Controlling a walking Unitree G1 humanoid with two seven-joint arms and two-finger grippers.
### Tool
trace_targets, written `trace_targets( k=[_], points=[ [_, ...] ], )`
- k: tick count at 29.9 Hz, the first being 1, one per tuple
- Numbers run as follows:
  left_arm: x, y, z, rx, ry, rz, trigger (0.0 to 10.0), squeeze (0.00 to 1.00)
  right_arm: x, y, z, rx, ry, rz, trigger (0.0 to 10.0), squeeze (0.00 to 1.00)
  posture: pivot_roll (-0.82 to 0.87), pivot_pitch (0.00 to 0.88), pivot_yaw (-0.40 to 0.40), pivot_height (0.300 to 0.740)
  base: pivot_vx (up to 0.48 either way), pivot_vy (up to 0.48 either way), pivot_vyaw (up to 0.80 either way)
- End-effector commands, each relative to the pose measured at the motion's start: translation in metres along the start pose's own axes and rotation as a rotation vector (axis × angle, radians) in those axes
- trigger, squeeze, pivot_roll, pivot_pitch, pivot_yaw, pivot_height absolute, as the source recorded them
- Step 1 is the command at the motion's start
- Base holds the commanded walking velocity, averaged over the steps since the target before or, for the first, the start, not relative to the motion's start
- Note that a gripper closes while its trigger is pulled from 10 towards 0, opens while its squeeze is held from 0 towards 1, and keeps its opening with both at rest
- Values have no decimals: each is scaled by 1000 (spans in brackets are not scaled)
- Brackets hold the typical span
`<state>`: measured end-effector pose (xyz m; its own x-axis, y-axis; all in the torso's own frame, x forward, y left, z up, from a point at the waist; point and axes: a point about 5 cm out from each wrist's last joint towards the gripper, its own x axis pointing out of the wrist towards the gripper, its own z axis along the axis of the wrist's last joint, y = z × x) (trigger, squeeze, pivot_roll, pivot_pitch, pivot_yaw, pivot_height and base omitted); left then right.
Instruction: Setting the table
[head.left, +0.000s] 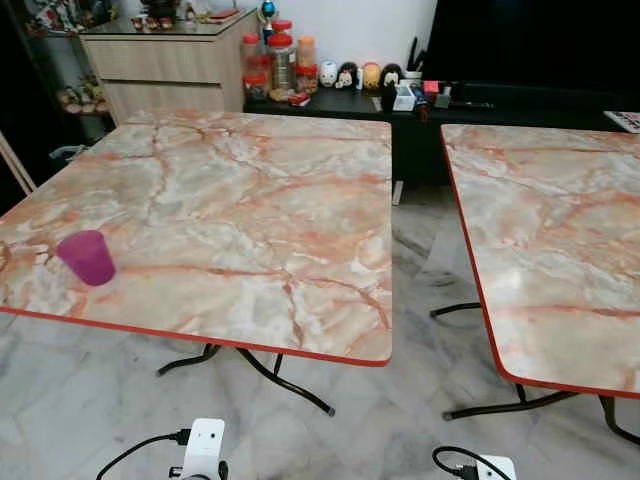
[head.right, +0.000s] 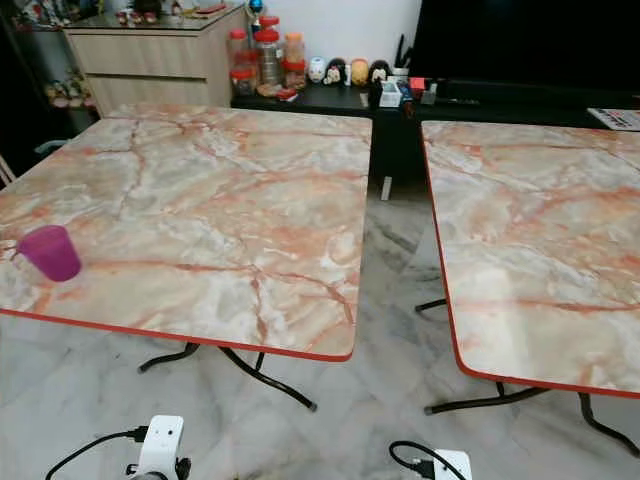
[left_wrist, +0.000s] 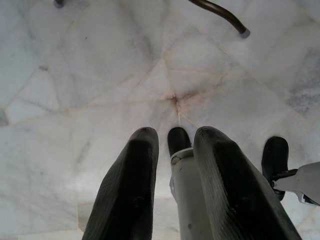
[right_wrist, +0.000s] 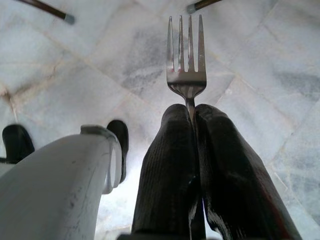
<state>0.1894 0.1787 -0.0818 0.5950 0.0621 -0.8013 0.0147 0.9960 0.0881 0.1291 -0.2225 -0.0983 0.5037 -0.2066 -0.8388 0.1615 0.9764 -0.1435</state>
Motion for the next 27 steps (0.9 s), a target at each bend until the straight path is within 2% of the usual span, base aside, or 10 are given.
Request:
trace_targets(
  k=[1, 6, 8, 9, 10, 11, 18, 22, 27],
  points=[
    [0, 2, -3, 22, 21, 1, 10000, 0, 1, -1, 8, 14, -41, -6, 10000, 0, -55, 0, -16, 725, 0, 0, 0],
    [0, 0, -3, 23, 22, -2, 10000, 0, 2, 1, 27, 33, -147, 13, 10000, 0, -63, 0, -15, 725, 0, 0, 0],
    [0, -1, -3, 21, 21, -4, 10000, 0, 3, 5, 36, -25, -192, 23, 10000, 0, -63, 0, -17, 725, 0, 0, 0],
    [0, -1, -3, 21, 21, -4, 10000, 0, 3, 5, 36, -25, -192, 23, 10000, 0, -63, 0, -17, 725, 0, 0, 0],
    [0, -2, -4, 19, 26, -8, 10000, 0, 3, 7, 40, -98, -213, 21, 10000, 0, -62, 0, -21, 725, 0, 0, 0],
    [0, -3, -4, 19, 27, -9, 10000, 0, 3, 8, 41, -123, -222, 21, 10000, 0, -62, 0, -21, 725, 0, 0, 0],
    [-1, -4, -6, 18, 37, -13, 10000, 0, 3, 14, 48, -139, -244, 47, 10000, 0, -55, 0, -26, 725, 0, 0, 0],
    [-1, -4, -6, 19, 38, -10, 10000, 0, 3, 19, 49, -196, -250, 83, 10000, 0, -52, 0, -32, 725, 0, -63, 0],
    [0, -3, -6, 18, 37, -2, 10000, 0, 3, 18, 52, -159, -257, 70, 10000, 0, -53, 0, -32, 725, 0, -213, 0]
  ],
)
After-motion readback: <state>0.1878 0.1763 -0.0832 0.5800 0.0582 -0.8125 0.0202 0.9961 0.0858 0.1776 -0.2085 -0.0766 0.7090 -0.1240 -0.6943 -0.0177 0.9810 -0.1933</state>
